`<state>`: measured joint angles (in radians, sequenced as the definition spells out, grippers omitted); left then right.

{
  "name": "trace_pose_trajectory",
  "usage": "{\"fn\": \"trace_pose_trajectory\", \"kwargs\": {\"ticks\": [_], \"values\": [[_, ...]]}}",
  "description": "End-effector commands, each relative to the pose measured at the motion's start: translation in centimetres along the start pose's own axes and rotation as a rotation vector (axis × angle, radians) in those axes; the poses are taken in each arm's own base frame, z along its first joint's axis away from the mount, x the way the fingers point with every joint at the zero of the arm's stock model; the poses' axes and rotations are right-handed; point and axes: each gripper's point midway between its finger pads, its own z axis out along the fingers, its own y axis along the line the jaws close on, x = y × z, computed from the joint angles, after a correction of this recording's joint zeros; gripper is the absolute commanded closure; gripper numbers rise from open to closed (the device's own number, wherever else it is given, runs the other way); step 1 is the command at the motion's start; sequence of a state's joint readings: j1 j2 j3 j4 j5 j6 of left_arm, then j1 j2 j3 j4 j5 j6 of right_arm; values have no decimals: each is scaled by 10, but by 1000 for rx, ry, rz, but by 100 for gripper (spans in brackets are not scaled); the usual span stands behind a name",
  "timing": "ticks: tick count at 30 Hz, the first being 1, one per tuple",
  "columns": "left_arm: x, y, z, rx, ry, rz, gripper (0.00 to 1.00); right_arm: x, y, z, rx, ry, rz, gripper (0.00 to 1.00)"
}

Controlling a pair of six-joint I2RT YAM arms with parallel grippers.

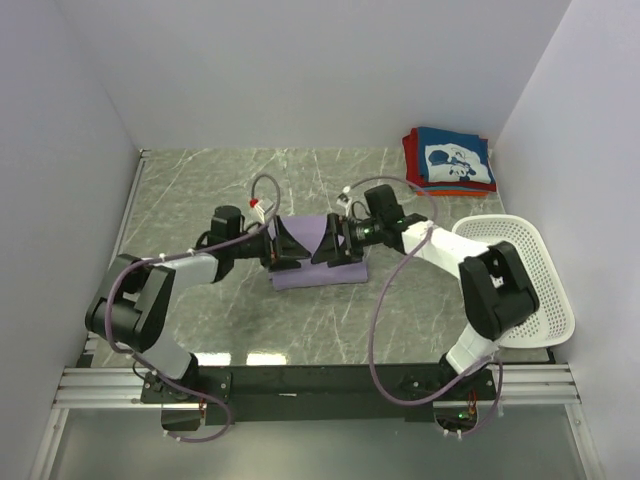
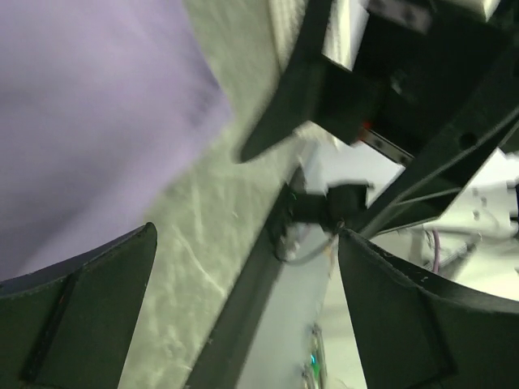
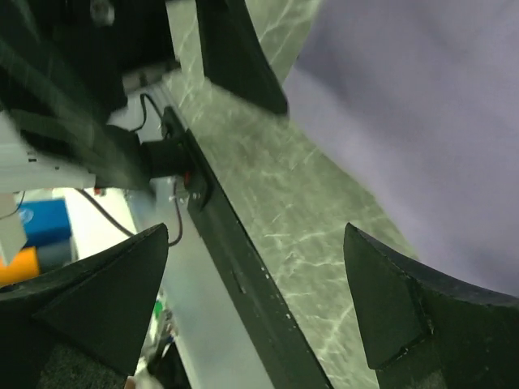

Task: Fold and stack the t-shirts
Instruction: Fold the tshirt

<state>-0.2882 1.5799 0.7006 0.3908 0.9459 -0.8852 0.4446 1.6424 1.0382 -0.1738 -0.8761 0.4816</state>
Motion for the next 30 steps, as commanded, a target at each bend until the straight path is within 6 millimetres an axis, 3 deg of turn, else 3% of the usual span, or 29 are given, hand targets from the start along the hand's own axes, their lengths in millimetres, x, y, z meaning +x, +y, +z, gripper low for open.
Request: {"fn": "trace_pose_trajectory", "kwargs": {"ticks": [1,4,10,12,17,22,25,27,28,30], "values": [[15,-20,11,86,-1,-34,1,14,-16,22,-22,48,95,5],[22,-15,21,84,-1,-33,1,17,-26,39,-53,58,137,5],[35,47,40,-26,59,-146,1,25,-61,66,-61,85,246,7],[39,76,41,-101,57,-197,0,30,-77,66,-44,85,291,7],[29,128,7,-252,-22,-275,1,43,-110,41,31,75,346,7],[23,136,-15,-284,-48,-246,1,62,-128,11,90,101,369,7],[24,138,-23,-310,-50,-231,1,71,-128,1,97,138,347,9],[19,128,-27,-279,-49,-209,1,69,-118,-6,73,155,262,12],[14,123,-30,-265,-53,-199,1,66,-102,-12,23,175,250,14],[1,91,-33,-185,-58,-100,1,51,-78,-23,-21,136,152,14]]}}
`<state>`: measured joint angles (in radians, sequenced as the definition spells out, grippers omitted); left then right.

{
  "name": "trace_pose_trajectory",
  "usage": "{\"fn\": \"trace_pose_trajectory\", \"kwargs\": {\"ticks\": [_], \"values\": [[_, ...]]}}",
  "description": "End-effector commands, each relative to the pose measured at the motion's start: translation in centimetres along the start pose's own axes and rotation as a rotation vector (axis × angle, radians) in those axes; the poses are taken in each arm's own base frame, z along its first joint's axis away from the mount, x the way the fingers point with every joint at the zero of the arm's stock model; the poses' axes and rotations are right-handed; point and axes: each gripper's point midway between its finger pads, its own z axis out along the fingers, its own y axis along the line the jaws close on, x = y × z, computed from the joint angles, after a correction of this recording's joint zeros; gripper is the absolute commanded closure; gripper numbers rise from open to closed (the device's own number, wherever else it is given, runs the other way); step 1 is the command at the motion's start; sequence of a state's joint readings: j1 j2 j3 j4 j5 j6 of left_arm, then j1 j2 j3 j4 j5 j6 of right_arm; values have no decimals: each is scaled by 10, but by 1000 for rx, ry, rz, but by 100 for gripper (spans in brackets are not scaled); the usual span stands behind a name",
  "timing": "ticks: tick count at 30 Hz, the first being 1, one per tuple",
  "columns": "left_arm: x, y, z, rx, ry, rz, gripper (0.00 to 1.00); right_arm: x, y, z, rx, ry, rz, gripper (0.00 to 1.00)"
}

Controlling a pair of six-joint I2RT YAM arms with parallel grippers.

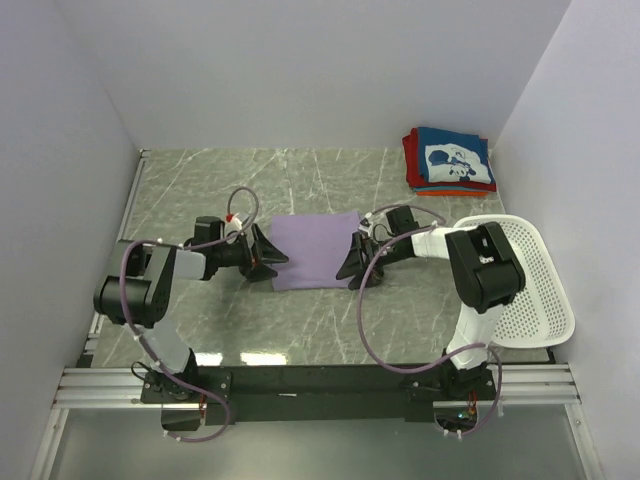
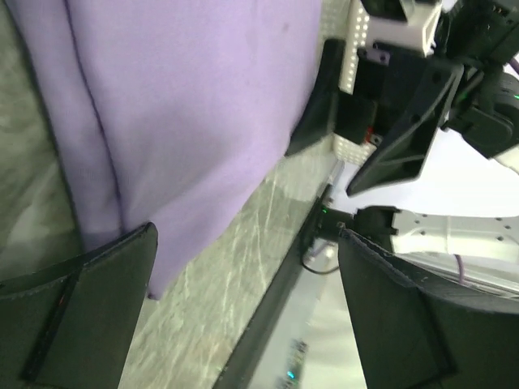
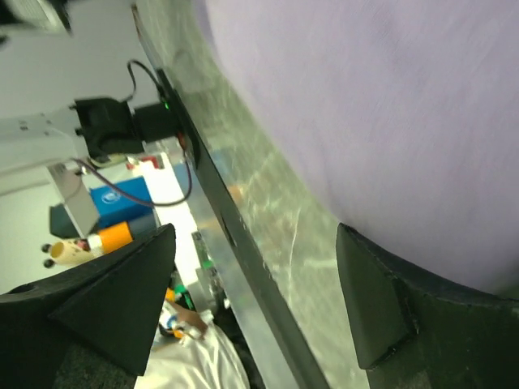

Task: Fold and stack the t-shirts
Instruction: Fold the tshirt

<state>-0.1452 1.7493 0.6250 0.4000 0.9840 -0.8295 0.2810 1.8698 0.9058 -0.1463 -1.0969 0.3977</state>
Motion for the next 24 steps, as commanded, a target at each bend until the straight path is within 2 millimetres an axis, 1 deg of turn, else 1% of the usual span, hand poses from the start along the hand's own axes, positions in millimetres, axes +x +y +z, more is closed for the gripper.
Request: {"fn": "trace_pose_trajectory", "kwargs": {"ticks": [1,2,3,4,6,7,8,9,10,11,12,13,14,15,16,17,19,20,21,22,23,24], "values": [[-11,-9,-12,-34,-68,135,1,4,19,-22,37,-10,-143,14],[-8,-34,-17,24,-68,183,1,1,33,-25,20,-29,-167,14],[-5,-46,-16,50,-64,220,1,-1,37,-26,8,-41,-165,14],[5,-63,-10,85,-33,268,1,-6,44,-25,-14,-58,-166,14],[16,-74,-2,111,0,277,1,-9,41,-16,-21,-50,-165,15],[23,-74,5,128,19,283,1,-12,40,-14,-22,-47,-152,16],[25,-72,8,127,25,244,1,-13,30,-8,-17,-35,-119,16],[26,-68,11,127,31,226,1,-13,25,-5,-14,-30,-101,17],[26,-56,17,112,41,190,1,-15,20,-2,-11,-31,-92,17],[26,-50,20,101,45,169,1,-14,9,2,4,-21,-68,17],[26,-45,22,98,50,153,1,-12,3,4,15,-12,-57,17],[26,-35,26,82,59,129,1,-11,-2,5,22,-7,-51,18],[25,-28,28,67,58,120,1,-10,-10,7,31,1,-30,18],[25,-23,29,57,58,111,2,-9,-15,8,40,2,-17,18],[21,-13,30,37,54,87,2,-8,-22,6,54,1,-5,18],[20,-5,30,16,58,67,3,-5,-29,7,68,11,9,18],[11,10,24,-24,36,31,4,-3,-42,-1,108,14,44,20],[8,16,20,-42,30,45,4,-3,-47,-5,121,14,66,20],[3,23,12,-66,15,20,5,1,-45,-10,111,31,105,21],[-1,24,8,-74,10,27,5,1,-44,-14,111,36,98,21],[-3,24,4,-77,10,78,4,-1,-39,-22,115,24,84,21],[-1,18,-3,-90,14,92,4,1,-36,-28,127,35,69,21]]}}
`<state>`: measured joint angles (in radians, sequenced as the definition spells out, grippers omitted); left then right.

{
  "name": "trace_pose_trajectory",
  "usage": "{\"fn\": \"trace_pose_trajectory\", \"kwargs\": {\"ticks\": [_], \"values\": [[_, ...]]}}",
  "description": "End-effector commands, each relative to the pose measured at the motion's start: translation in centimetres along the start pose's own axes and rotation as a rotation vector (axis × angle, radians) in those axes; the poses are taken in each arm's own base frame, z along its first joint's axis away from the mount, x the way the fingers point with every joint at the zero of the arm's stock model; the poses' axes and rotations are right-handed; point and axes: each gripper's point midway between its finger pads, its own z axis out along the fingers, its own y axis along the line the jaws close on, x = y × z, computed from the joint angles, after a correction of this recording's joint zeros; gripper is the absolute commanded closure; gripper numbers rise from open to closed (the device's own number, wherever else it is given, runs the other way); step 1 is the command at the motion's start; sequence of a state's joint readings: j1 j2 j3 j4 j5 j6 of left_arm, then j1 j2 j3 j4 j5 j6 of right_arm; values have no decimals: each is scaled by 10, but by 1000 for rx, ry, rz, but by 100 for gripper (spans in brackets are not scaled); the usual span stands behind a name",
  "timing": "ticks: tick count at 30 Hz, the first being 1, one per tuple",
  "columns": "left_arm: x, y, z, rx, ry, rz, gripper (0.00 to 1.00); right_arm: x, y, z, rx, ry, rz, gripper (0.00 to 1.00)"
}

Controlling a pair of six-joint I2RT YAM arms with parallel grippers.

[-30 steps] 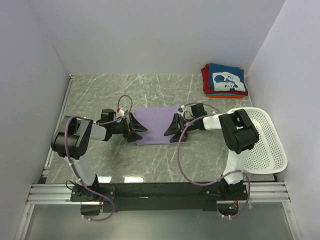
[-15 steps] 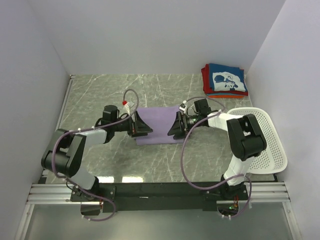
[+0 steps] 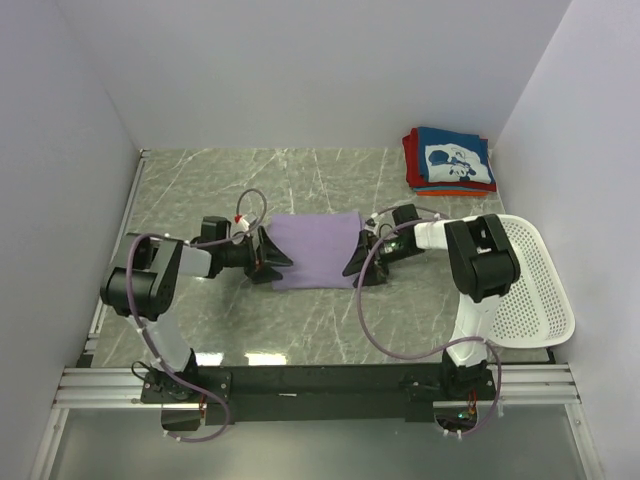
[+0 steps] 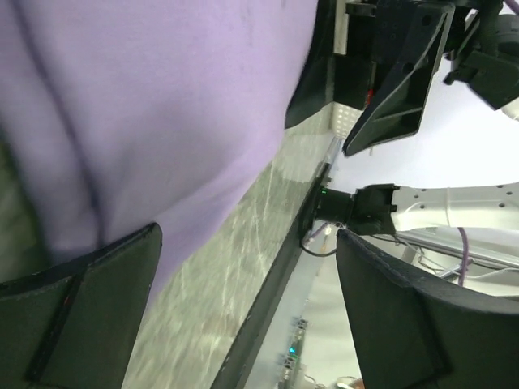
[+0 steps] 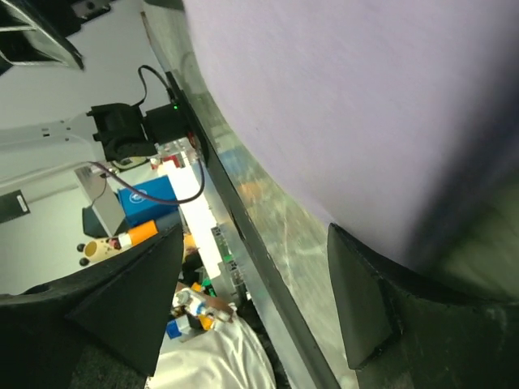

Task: Fold and stack the t-shirts
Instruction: Fold the tshirt, then neatly place the folded tshirt to the corner

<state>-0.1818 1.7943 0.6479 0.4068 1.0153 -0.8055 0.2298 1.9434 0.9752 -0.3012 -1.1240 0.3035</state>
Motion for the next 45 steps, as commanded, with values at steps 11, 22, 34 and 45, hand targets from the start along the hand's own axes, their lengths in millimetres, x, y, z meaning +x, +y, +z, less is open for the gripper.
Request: {"fn": "trace_pose_trajectory", "kwargs": {"ticks": [11,22,34,45], "values": [[-49,-95,-23,-336,-165,1093,22,-35,36,-103,202,-492,-125,19],[28,-129,79,-306,-60,1813,55,-54,21,-144,239,-651,-5,16],[63,-104,157,-254,54,1962,64,-52,18,-157,157,-673,58,15],[68,-79,183,-230,129,1984,63,-51,12,-158,149,-681,70,14]]}}
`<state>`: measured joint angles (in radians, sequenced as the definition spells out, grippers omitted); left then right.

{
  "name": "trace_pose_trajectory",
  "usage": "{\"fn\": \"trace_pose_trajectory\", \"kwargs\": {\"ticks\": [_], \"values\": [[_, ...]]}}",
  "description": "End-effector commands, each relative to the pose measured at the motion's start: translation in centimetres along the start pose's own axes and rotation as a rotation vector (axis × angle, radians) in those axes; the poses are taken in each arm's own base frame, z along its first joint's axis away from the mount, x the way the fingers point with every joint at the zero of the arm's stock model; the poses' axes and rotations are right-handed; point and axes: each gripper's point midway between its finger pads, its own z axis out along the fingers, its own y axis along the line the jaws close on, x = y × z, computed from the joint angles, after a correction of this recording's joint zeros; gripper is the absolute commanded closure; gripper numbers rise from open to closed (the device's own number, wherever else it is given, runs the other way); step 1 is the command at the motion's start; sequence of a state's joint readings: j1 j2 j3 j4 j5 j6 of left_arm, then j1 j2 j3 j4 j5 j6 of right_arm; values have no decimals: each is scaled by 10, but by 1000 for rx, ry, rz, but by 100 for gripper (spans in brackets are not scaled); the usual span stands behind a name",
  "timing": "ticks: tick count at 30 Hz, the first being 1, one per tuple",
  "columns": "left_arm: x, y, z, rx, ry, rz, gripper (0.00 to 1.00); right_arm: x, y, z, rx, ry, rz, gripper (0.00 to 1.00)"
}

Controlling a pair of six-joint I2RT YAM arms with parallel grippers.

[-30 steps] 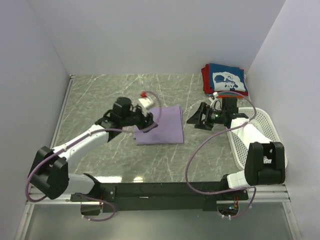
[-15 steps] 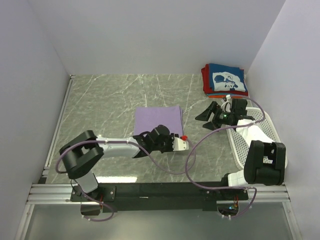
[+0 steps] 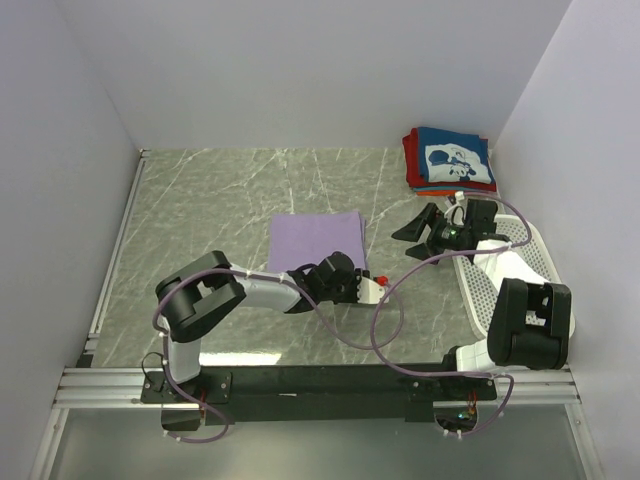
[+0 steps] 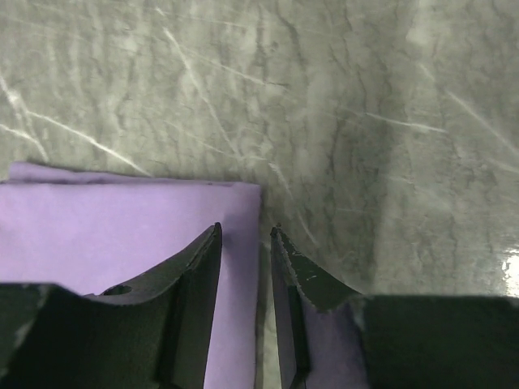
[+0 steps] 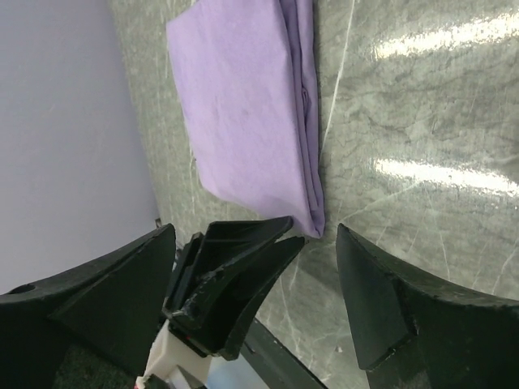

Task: Fold and stack the t-shirts
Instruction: Neatly place the folded tshirt to the corner

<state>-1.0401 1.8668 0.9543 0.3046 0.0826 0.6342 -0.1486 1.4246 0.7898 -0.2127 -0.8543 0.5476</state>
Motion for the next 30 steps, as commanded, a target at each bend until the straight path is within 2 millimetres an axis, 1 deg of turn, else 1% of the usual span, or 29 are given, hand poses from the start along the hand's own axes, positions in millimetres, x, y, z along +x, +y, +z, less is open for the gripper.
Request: {"fn": "trace_pose_trajectory", "kwargs": {"ticks": [1,6,8,10,13,14,16,17,19,20,21,22,23,24,25,26,28,29,30], "values": [[-23,7,6,-4,-73,35,63,-5,0,0,-21,-22,-2,13],[-18,3,11,14,-60,30,63,-7,2,2,-43,-29,6,13],[-11,5,14,-2,-44,31,66,-8,2,3,-47,-31,9,13],[-8,3,16,7,-37,21,69,-7,-1,5,-45,-27,21,13],[-7,6,18,24,-42,-14,79,-7,-6,9,-39,-17,42,13],[-8,6,18,30,-45,-22,86,-9,-7,9,-31,-23,45,13],[-14,10,16,36,-68,-35,94,-10,-9,11,-24,-30,53,12],[-20,16,13,28,-83,-40,99,-10,-12,13,-12,-41,64,12],[-27,19,9,35,-104,-63,99,-7,-10,16,-15,-54,65,11],[-34,26,4,24,-121,-70,99,-5,-11,19,-25,-72,87,11],[-35,27,1,30,-123,-89,99,-6,-10,20,-22,-96,85,10],[-39,27,-1,38,-136,-97,99,4,-11,25,-23,-85,96,9],[-44,33,-7,33,-151,-109,99,2,-5,29,-41,-100,98,9],[-46,35,-9,35,-155,-128,99,5,-4,34,-42,-95,101,9],[-48,36,-12,35,-163,-132,99,12,-1,40,-47,-74,97,8],[-51,39,-16,30,-172,-136,99,11,2,43,-50,-74,97,8],[-54,40,-21,31,-179,-143,99,10,-2,49,-30,-79,109,8],[-54,41,-24,28,-185,-146,99,16,5,56,-40,-61,106,8],[-55,42,-25,27,-190,-150,99,19,3,60,-36,-52,119,9]]}}
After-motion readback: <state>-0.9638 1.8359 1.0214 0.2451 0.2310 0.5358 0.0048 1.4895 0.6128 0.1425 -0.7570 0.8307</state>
